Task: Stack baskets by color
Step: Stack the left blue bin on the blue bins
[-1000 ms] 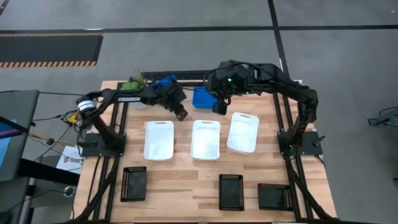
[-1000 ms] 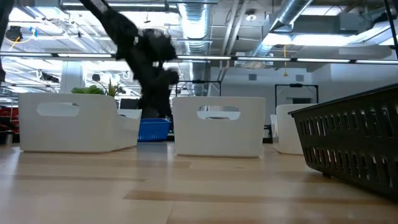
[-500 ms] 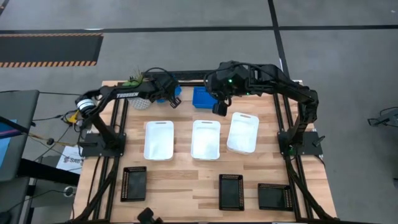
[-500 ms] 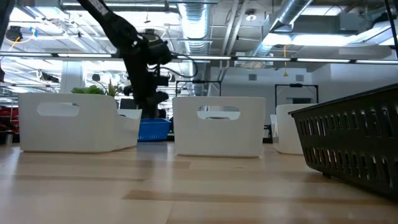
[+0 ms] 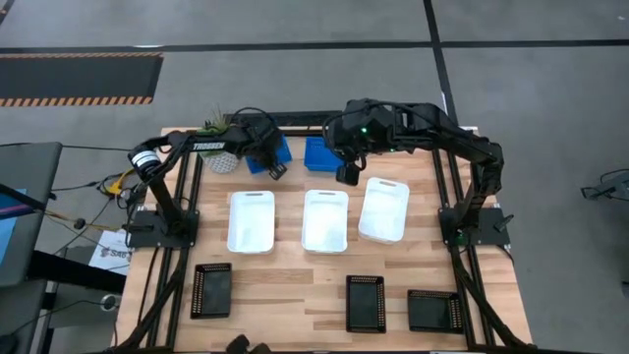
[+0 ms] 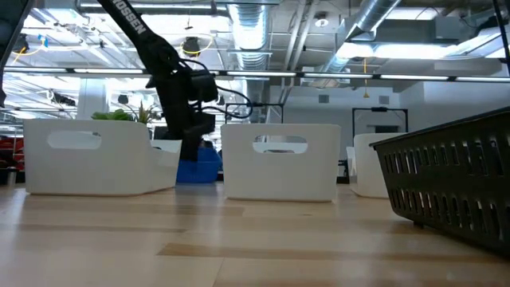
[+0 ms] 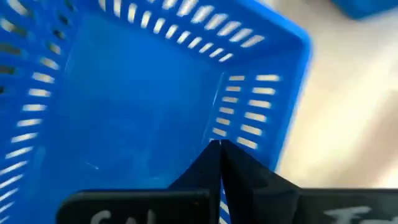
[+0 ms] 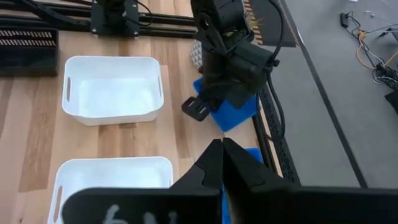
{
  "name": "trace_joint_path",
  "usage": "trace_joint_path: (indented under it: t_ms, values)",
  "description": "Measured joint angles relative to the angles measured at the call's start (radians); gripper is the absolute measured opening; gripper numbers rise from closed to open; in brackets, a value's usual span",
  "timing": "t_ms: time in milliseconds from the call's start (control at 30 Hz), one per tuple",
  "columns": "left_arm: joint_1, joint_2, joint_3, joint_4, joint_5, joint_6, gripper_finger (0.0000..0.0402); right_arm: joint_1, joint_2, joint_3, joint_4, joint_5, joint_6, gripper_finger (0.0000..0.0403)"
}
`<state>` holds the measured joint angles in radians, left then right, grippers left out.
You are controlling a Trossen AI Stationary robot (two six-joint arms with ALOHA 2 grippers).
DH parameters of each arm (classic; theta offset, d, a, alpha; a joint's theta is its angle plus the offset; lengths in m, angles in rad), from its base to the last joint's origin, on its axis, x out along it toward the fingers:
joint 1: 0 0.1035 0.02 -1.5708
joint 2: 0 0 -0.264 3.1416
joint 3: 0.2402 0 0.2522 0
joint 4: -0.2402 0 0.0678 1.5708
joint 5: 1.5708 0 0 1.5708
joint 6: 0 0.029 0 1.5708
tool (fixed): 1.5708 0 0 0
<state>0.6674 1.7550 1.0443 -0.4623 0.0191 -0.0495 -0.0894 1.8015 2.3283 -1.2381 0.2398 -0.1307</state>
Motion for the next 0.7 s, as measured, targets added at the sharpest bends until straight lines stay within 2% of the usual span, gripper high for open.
trace_joint_path:
  t_ms: [100,267,533,700]
  values:
    - [-0.010,-0.001,0.000,-0.033,0.142,-0.012,0.0000,0.013,0.000,0.000,0.000,0.000,0.002,0.0017]
    - [-0.074,-0.001,0.000,-0.045,0.207,-0.036,0.0000,0.038,0.000,0.000,-0.003,-0.005,0.028,0.0021]
    - [-0.169,-0.017,0.055,-0.086,0.194,-0.072,0.0000,0.043,0.063,-0.014,-0.026,-0.004,0.078,0.0032]
    - [-0.222,-0.127,0.105,-0.155,0.163,-0.069,0.0000,0.014,0.108,-0.088,-0.036,-0.006,0.074,0.0057]
